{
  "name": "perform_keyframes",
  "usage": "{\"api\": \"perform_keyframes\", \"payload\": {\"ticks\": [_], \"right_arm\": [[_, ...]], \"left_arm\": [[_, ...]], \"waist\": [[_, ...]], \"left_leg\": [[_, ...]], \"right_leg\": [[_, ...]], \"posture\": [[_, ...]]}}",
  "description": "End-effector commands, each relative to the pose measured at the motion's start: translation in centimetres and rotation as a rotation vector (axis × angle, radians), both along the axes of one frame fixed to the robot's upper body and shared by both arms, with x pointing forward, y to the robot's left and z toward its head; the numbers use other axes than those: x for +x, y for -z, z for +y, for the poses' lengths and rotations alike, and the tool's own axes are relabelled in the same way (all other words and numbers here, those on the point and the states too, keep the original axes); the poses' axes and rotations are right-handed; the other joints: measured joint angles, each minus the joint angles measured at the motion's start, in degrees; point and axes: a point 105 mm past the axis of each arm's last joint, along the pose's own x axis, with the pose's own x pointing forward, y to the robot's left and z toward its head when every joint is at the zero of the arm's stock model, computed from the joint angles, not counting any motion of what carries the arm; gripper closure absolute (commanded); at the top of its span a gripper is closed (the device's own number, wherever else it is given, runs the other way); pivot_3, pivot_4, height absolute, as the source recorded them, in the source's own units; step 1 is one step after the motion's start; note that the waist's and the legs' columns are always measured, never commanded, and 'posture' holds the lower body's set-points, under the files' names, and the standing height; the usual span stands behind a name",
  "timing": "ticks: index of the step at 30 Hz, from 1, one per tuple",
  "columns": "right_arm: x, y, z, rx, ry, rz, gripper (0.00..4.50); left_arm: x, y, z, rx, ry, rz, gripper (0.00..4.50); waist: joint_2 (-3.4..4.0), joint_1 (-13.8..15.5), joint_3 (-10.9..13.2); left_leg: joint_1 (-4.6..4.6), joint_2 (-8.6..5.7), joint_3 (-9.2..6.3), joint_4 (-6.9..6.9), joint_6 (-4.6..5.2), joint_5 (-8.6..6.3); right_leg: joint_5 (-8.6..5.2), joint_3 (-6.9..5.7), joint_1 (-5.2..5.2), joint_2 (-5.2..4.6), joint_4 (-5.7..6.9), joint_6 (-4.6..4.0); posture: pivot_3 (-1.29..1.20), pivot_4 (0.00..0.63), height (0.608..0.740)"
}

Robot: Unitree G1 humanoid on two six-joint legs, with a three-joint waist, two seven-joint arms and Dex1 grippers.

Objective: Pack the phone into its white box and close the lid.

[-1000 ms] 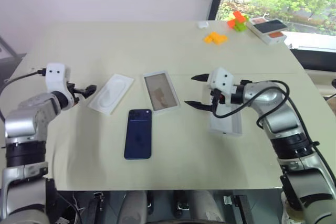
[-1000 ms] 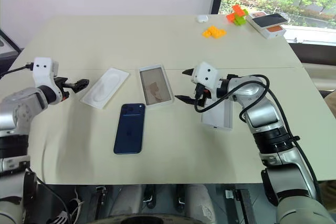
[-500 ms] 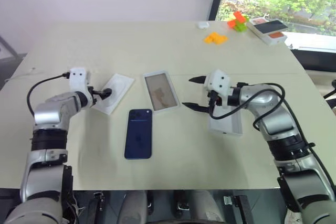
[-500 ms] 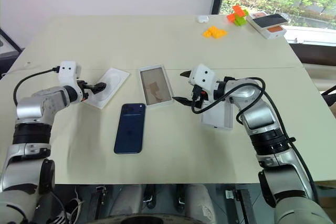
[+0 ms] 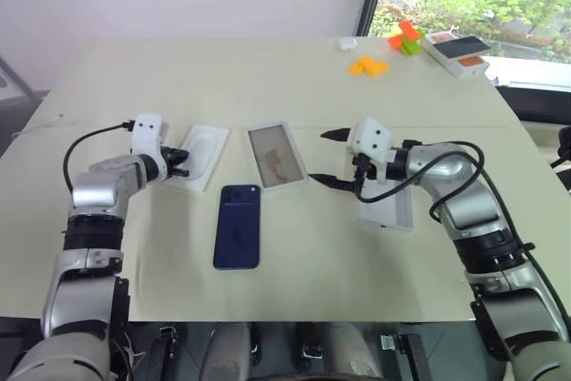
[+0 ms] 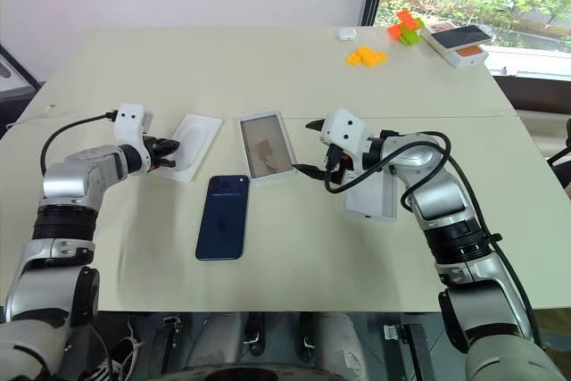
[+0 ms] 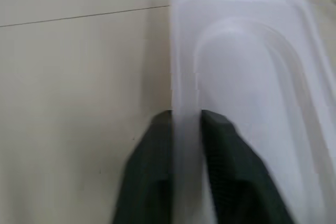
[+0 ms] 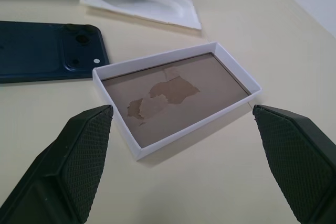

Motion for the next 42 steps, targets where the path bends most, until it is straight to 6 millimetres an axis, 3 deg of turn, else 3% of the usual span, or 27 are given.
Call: {"api": "perform_keyframes", "payload": {"ticks": [1, 7, 12, 24, 29, 35, 42], "right_arm": [[-0.3, -2.2, 0.2, 0.022, -0.020, -0.082, 0.00], [-0.2, -2.1, 0.2, 0.020, -0.017, -0.082, 0.00], [-0.1, -2.0, -0.1, 0.016, -0.008, -0.082, 0.00], [0.1, -2.1, -0.1, 0.012, -0.011, -0.092, 0.00], [0.4, -2.0, -0.4, 0.005, 0.001, -0.095, 0.00], [0.8, -2.1, -1.9, -0.010, 0.041, -0.095, 0.00], [1.1, -2.0, -2.9, -0.020, 0.069, -0.097, 0.00]], "left_arm": [[-0.4, 1.3, -0.2, -0.017, -0.008, 0.051, 4.49], [-0.9, -0.4, 0.2, -0.186, -0.029, -0.011, 4.49], [-2.2, -3.0, 0.1, -0.467, -0.038, -0.081, 4.49], [-3.4, -6.0, -2.5, -0.811, -0.104, -0.194, 4.49], [-2.4, -5.4, -6.9, -0.749, -0.149, -0.165, 4.49], [-1.5, -4.9, -10.3, -0.721, -0.190, -0.149, 4.49], [-2.0, -3.6, -11.9, -0.688, -0.183, -0.113, 4.49]], "waist": [[0.00, -0.05, 0.00], [-0.01, -0.14, 0.00], [-0.03, -0.21, 0.01], [-0.10, -0.13, 0.05], [-0.13, 0.09, 0.06], [-0.15, -0.12, 0.07], [-0.16, -0.10, 0.07]], "left_leg": [[0.00, 0.00, 0.00, 0.01, 0.01, -0.01], [0.00, 0.01, 0.00, 0.02, 0.01, -0.01], [-0.02, 0.01, -0.01, 0.03, 0.01, -0.01], [-0.07, 0.00, -0.06, 0.04, 0.04, -0.02], [-0.12, -0.04, -0.08, 0.08, 0.05, -0.03], [-0.12, -0.05, -0.09, 0.07, 0.05, -0.03], [-0.12, -0.04, -0.09, 0.06, 0.06, -0.04]], "right_leg": [[0.00, 0.00, 0.00, 0.00, 0.01, 0.00], [0.00, 0.00, 0.00, -0.01, 0.02, 0.00], [0.00, 0.00, -0.01, -0.01, 0.02, 0.01], [-0.01, 0.00, -0.01, 0.01, 0.01, 0.03], [-0.01, 0.00, -0.01, 0.01, 0.00, 0.04], [-0.01, 0.00, -0.02, 0.03, 0.00, 0.05], [-0.02, 0.00, -0.02, 0.06, -0.02, 0.06]], "posture": [[0.00, 0.150, 0.737], [0.00, 0.150, 0.737], [0.00, 0.150, 0.737], [0.00, 0.150, 0.737], [0.00, 0.150, 0.737], [0.00, 0.150, 0.737], [0.00, 0.150, 0.737]]}}
